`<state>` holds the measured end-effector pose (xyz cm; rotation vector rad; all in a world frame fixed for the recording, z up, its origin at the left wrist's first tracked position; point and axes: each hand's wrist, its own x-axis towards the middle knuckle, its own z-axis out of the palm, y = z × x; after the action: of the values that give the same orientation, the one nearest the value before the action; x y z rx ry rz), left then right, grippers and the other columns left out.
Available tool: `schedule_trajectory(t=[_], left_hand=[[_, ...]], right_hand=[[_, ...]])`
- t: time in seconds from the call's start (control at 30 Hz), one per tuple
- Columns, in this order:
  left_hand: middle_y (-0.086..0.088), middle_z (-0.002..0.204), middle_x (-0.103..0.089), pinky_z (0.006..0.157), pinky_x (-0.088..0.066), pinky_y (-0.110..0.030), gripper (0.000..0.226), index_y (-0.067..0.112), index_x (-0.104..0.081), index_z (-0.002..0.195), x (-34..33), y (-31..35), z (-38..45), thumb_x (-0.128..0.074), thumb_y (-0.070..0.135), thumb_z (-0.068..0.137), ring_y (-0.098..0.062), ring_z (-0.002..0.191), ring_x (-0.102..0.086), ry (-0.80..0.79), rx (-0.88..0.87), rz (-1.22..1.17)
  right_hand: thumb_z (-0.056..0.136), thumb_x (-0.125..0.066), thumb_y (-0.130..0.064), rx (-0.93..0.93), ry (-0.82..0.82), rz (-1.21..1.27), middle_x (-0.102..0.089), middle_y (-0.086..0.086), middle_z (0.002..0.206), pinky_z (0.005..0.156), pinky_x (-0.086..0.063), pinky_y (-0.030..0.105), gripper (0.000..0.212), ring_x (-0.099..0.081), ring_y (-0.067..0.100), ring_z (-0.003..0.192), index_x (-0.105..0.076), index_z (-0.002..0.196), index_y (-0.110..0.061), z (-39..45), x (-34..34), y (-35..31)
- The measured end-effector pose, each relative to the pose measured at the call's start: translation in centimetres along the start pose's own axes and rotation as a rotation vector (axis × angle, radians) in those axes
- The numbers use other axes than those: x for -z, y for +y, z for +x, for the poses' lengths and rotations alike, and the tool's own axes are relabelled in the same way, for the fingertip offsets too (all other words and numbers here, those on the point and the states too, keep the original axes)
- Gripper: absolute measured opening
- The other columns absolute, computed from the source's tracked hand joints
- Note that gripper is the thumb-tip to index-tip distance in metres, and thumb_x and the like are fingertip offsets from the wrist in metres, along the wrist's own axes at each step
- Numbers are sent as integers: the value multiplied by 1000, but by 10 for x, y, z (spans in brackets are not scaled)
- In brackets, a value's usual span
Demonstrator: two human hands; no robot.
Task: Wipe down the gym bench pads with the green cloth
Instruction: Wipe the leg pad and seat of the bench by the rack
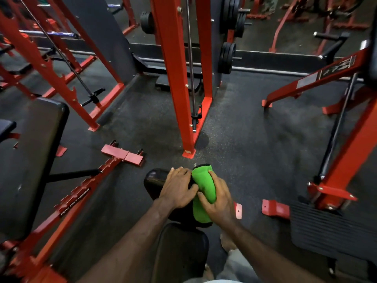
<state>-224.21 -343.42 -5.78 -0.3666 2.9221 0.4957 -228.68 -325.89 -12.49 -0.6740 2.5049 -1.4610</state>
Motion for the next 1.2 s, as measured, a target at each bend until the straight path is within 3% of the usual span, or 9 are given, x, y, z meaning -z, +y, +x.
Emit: schedule_trajectory(t=[0.13, 0.2, 0.37, 0.47, 0.53, 0.73, 0.9, 1.1, 1.2], left_hand=[[3, 133, -60, 125, -18, -47, 66, 26, -57, 131, -8, 11, 1, -32, 65, 84, -22, 133, -46, 57, -22, -14], [3, 136, -58, 125, -16, -47, 65, 26, -56, 133, -12, 13, 2, -31, 65, 87, -23, 137, -43, 58, -35, 2], [5, 130, -61, 125, -14, -41, 62, 27, -57, 128, -20, 17, 1, -29, 64, 87, -18, 130, -49, 76, -14, 13], [9, 128, -60, 125, -14, -40, 64, 34, -56, 128, -17, 18, 1, -34, 75, 83, -15, 128, -48, 73, 1, -6], [11, 126, -59, 125, -14, -40, 66, 37, -55, 126, -16, 19, 1, -35, 79, 80, -15, 127, -48, 57, 13, -6], [11, 121, -59, 123, -17, -42, 62, 37, -56, 122, -17, 25, 2, -40, 78, 78, -17, 123, -50, 79, 34, -2], [13, 117, -59, 122, -16, -41, 60, 38, -55, 119, -11, 28, 2, -41, 79, 78, -16, 120, -51, 63, 36, -10], [4, 105, -65, 110, -34, -40, 63, 32, -63, 104, -9, 45, 15, -36, 79, 71, -22, 109, -59, 78, 101, 85], [4, 99, -70, 98, -40, -38, 48, 29, -68, 95, -17, 56, 30, -43, 66, 78, -24, 99, -64, 54, 63, 95]], right_hand=[[86, -63, -61, -169, -24, 112, -66, -16, 121, 97, -51, 35, 53, -63, 6, 111, -55, 132, -36, -6, 11, 11], [88, -58, -58, -250, -31, 128, -66, -17, 113, 91, -49, 31, 37, -66, 13, 109, -56, 120, -40, 0, 10, 5], [98, -49, -54, -220, 26, 200, -57, -12, 144, 113, -37, 21, 60, -51, 4, 133, -51, 149, -23, -8, -4, 6], [108, -43, -44, -511, -37, 239, -67, 6, 136, 106, -43, 32, 43, -61, 22, 127, -62, 136, -19, -10, -2, 22], [108, -34, -49, -693, -120, 178, -69, 16, 130, 102, -45, 38, 53, -61, 34, 123, -67, 128, -13, -1, 1, 26], [94, -44, -40, -443, 47, 294, -69, -12, 110, 83, -42, 15, 44, -64, 4, 102, -69, 125, -20, -4, 5, 5], [106, -30, -50, -779, -136, 196, -70, 20, 122, 96, -47, 39, 58, -63, 37, 116, -69, 120, -9, 4, -4, 35], [82, -41, -48, -496, 229, 363, -72, -1, 90, 73, -44, 32, 50, -63, 19, 83, -72, 101, -13, -3, -11, 9], [95, -44, -46, -619, 194, 313, -72, 11, 99, 77, -41, 34, 46, -63, 29, 90, -70, 104, -9, -14, -32, 38]])
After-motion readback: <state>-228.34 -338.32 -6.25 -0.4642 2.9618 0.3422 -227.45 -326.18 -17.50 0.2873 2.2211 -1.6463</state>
